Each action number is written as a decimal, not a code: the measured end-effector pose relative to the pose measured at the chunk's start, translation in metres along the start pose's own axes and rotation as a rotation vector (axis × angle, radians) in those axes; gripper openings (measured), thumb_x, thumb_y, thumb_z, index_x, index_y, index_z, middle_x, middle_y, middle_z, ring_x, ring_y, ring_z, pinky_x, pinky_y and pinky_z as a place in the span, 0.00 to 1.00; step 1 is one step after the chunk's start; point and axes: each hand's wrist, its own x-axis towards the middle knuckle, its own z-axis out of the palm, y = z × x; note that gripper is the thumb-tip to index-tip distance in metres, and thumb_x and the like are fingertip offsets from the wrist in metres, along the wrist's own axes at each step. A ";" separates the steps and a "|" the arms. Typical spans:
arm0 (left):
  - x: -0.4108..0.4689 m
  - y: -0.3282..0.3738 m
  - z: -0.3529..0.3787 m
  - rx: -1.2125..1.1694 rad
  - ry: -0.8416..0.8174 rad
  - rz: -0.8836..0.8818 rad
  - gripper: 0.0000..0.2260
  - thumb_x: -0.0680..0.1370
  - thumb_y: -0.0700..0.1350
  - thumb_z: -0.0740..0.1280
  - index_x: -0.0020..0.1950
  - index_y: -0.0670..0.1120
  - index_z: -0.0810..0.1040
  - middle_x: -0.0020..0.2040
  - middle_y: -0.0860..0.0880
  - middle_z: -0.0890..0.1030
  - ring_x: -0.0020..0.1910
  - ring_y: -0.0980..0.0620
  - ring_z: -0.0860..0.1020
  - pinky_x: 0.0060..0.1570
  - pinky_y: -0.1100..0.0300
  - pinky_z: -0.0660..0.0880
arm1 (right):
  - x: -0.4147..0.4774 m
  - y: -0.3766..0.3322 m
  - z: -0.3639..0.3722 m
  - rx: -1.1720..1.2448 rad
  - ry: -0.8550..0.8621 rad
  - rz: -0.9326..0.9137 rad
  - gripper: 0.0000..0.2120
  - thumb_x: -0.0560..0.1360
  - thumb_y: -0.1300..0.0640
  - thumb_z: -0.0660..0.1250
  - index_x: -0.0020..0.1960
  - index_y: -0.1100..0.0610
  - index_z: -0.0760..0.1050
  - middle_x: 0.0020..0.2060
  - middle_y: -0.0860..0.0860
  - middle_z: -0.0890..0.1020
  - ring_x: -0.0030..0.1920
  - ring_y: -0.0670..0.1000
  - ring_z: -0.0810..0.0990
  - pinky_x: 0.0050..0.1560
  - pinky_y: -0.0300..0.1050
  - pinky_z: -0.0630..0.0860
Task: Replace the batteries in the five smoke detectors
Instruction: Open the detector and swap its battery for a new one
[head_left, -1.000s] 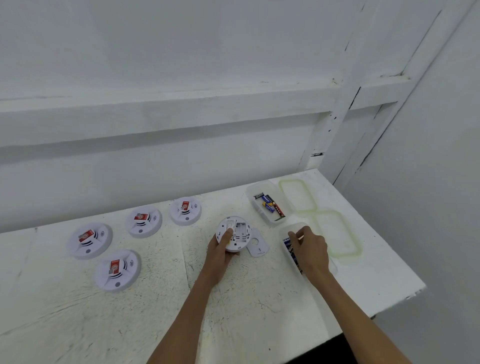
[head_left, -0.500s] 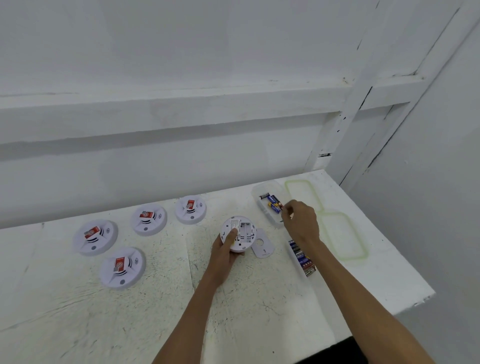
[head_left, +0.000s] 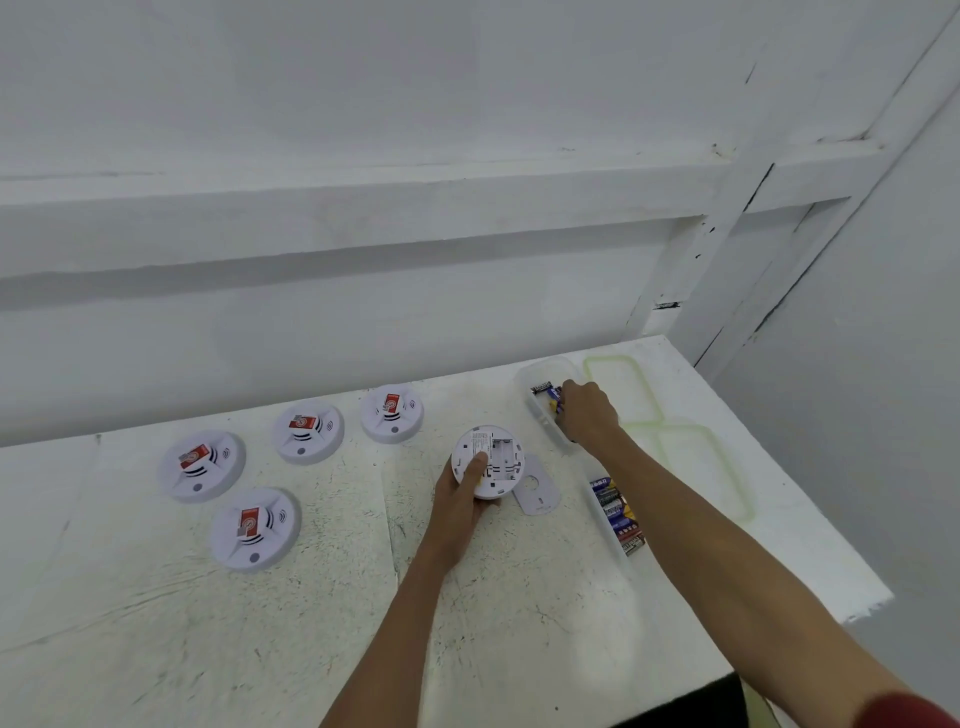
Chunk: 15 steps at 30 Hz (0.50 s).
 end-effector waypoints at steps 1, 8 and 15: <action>0.000 0.000 0.001 -0.001 0.000 0.001 0.14 0.85 0.46 0.65 0.70 0.49 0.77 0.62 0.47 0.86 0.58 0.46 0.84 0.47 0.55 0.83 | -0.001 -0.001 0.000 -0.017 0.003 -0.017 0.12 0.81 0.59 0.62 0.62 0.63 0.70 0.53 0.61 0.75 0.44 0.57 0.74 0.37 0.46 0.67; 0.002 0.001 0.001 0.019 -0.006 0.011 0.13 0.85 0.46 0.65 0.70 0.49 0.77 0.61 0.47 0.86 0.57 0.47 0.85 0.47 0.54 0.82 | 0.007 0.001 -0.001 0.279 0.044 -0.036 0.17 0.78 0.59 0.64 0.66 0.56 0.75 0.41 0.57 0.76 0.43 0.57 0.74 0.38 0.42 0.68; 0.002 -0.001 0.001 0.039 -0.002 0.019 0.14 0.85 0.46 0.65 0.71 0.49 0.77 0.62 0.47 0.85 0.59 0.46 0.84 0.48 0.54 0.83 | -0.006 -0.007 -0.012 0.634 0.246 -0.027 0.13 0.76 0.57 0.69 0.60 0.57 0.76 0.29 0.45 0.78 0.38 0.53 0.79 0.50 0.46 0.75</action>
